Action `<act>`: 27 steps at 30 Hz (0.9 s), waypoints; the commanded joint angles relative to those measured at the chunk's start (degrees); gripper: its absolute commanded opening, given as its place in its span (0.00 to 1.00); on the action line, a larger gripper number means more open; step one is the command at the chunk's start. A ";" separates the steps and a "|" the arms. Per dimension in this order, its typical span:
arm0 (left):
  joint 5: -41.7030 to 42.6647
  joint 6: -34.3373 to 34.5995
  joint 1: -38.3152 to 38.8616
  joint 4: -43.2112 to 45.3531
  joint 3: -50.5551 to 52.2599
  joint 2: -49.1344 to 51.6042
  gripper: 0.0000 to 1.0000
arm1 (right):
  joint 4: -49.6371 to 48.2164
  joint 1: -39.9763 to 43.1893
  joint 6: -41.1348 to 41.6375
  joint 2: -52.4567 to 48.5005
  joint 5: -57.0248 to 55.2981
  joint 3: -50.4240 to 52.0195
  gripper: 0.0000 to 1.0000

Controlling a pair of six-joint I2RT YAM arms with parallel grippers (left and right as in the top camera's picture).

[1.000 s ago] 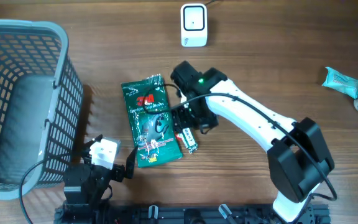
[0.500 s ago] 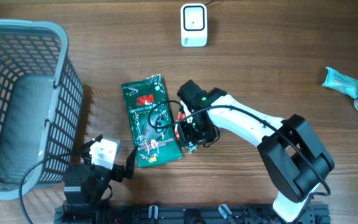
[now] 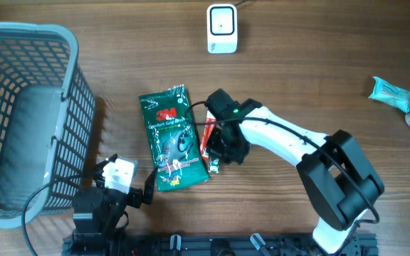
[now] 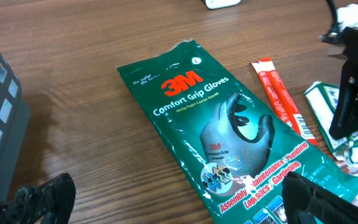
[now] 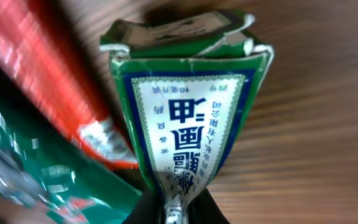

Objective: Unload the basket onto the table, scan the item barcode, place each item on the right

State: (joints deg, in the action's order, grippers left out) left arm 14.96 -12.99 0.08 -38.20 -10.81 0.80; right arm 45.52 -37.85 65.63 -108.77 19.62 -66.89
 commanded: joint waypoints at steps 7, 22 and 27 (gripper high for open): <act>1.07 0.35 -0.24 0.13 0.31 -0.37 1.00 | -0.85 7.52 39.10 -0.61 3.65 0.26 0.90; 1.07 0.35 -0.24 0.15 0.31 -0.37 1.00 | -17.75 17.57 -2.12 10.21 19.21 0.22 1.00; 1.07 0.35 -0.24 0.15 0.31 -0.37 1.00 | -14.38 17.18 -45.99 16.55 9.11 0.22 1.00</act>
State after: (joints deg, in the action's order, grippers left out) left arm 14.96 -12.99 0.08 -38.20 -10.81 0.80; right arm 28.69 -20.21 51.51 -94.87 37.36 -66.76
